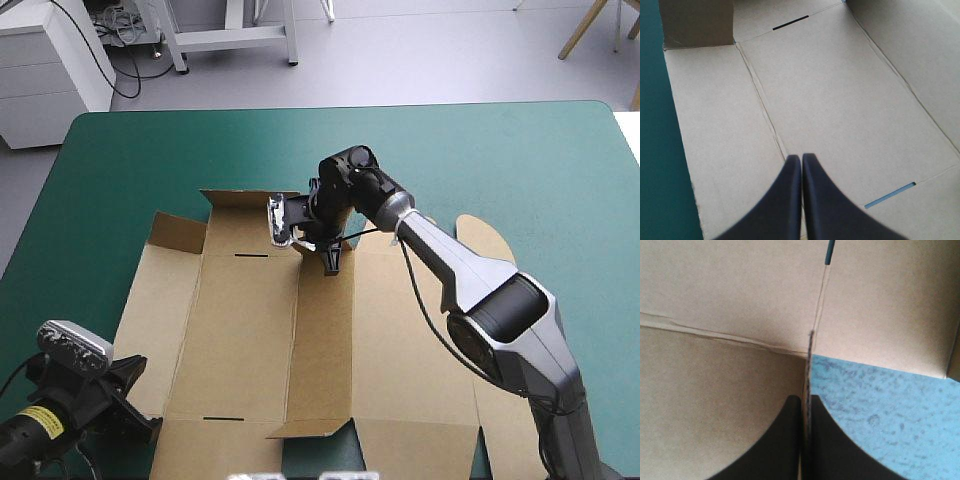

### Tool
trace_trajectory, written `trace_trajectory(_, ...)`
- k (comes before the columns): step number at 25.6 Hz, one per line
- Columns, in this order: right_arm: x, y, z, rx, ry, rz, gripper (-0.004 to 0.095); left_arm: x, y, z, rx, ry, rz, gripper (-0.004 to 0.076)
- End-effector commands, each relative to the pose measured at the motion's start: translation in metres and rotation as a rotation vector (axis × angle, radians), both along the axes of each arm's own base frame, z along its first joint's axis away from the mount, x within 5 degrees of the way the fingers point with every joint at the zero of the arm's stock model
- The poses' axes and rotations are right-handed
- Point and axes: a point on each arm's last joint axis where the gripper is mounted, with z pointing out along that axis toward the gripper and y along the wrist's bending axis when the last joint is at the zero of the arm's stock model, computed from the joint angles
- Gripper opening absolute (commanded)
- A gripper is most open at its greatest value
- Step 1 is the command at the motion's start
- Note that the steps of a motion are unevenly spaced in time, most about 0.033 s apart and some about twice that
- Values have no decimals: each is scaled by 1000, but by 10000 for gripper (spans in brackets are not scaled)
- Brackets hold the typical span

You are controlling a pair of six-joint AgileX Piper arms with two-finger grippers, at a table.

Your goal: Fold the box

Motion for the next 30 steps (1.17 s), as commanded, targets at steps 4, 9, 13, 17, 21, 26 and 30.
trace_trajectory(4,-5,-7,39,64,-93,9,41,2,-1,13,-32,-75,4,-10)
trace_trajectory(9,-7,-5,39,76,-85,42,42,3,-1,13,-27,-76,5,-10)
trace_trajectory(13,-7,-5,40,83,-92,39,49,3,-1,13,-27,-76,5,-10)
trace_trajectory(17,-11,0,41,87,-91,50,157,3,-1,13,-27,-76,5,-10)
trace_trajectory(21,-16,5,48,109,-117,55,223,3,-1,13,-27,-76,5,-10)
trace_trajectory(26,-5,-14,67,34,-269,-175,322,2,0,11,-20,-56,4,-10)
trace_trajectory(30,-1,-54,98,-37,-394,-497,322,1,0,10,-4,-43,-5,-10)
